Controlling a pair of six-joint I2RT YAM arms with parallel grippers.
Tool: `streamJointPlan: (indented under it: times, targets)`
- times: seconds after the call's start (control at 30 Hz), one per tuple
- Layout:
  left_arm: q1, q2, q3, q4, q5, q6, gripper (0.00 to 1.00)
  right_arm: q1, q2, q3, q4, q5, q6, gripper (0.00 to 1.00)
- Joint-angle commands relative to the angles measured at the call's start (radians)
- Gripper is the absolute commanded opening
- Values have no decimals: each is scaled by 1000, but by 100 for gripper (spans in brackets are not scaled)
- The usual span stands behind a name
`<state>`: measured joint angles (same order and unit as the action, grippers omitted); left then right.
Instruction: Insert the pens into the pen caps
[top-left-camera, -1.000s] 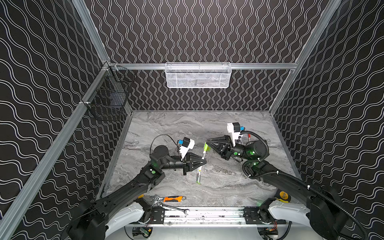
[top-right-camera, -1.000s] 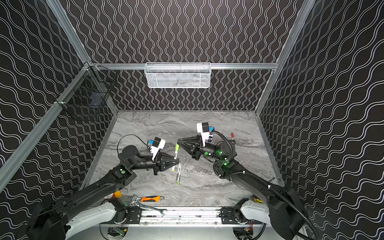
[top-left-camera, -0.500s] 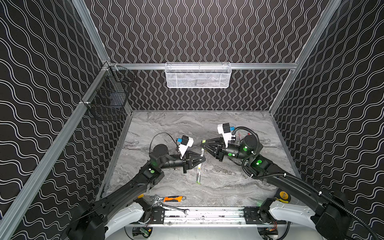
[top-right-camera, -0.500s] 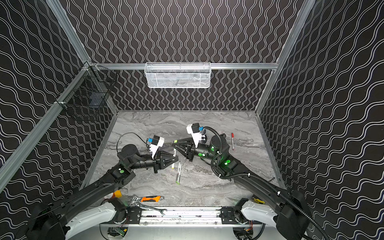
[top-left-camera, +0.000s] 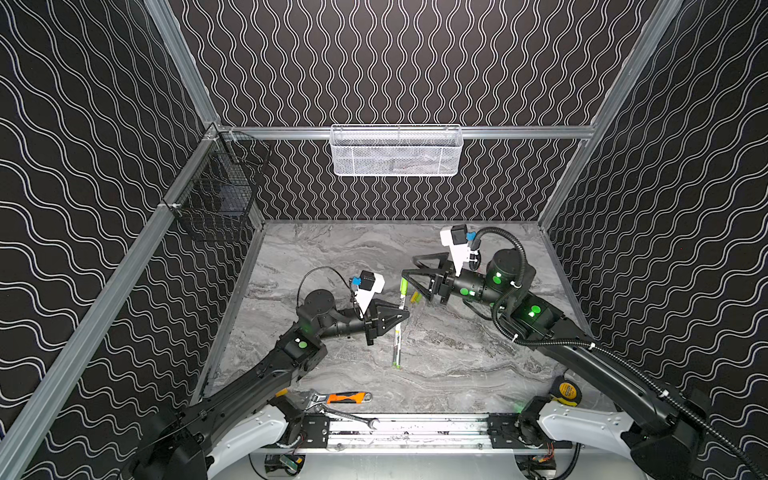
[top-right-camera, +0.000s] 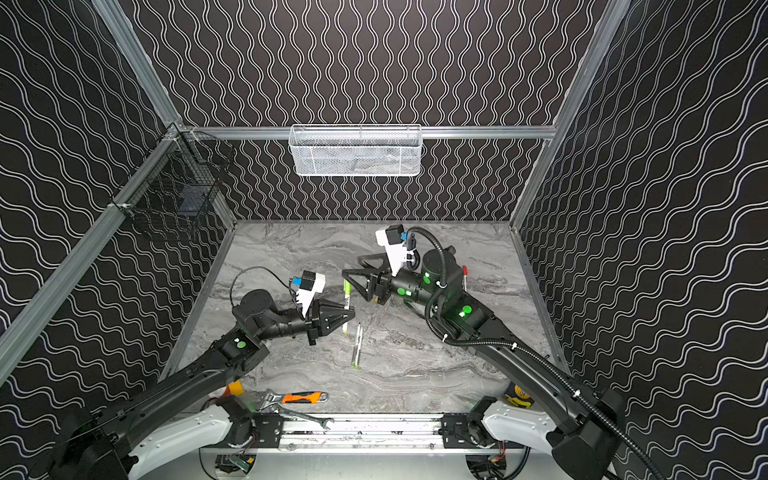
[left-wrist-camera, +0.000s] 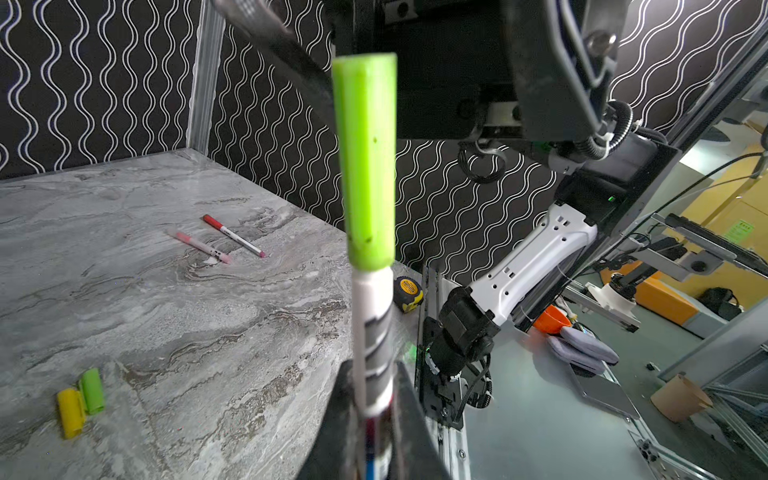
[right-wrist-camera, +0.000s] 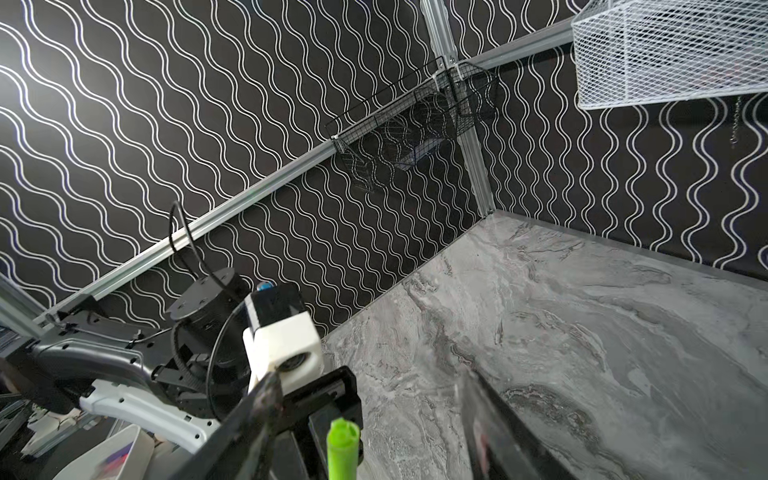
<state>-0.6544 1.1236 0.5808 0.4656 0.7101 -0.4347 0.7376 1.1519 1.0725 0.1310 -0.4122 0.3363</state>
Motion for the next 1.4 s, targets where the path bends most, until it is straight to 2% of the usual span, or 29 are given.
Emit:
streamJointPlan:
  times: [0.0,0.27,0.47,0.67,0.8,1.07,1.37]
  targets:
    - [1,-7,-1,-1,-18,32,0,1,20,21,-64,2,-8,70]
    - [1,-12,-4,-12,-40,36,0,2,37,22,-53,-51,-5,60]
    - [1,-8,-2,-10,-40,33,0,9,50,23,-59,-66,-13,46]
    - [1,-13,5,-17,-44,36,0,23,67,28,-73,-78,-23,25]
    - [1,-16,13,-24,-53,42,0,31,75,33,-98,-78,-22,0]
    - [1,-34,48,-30,-72,69,0,44,79,32,-202,-91,-34,0]
    - [1,-73,132,-40,-78,131,0,53,72,-41,-255,-137,-7,0]
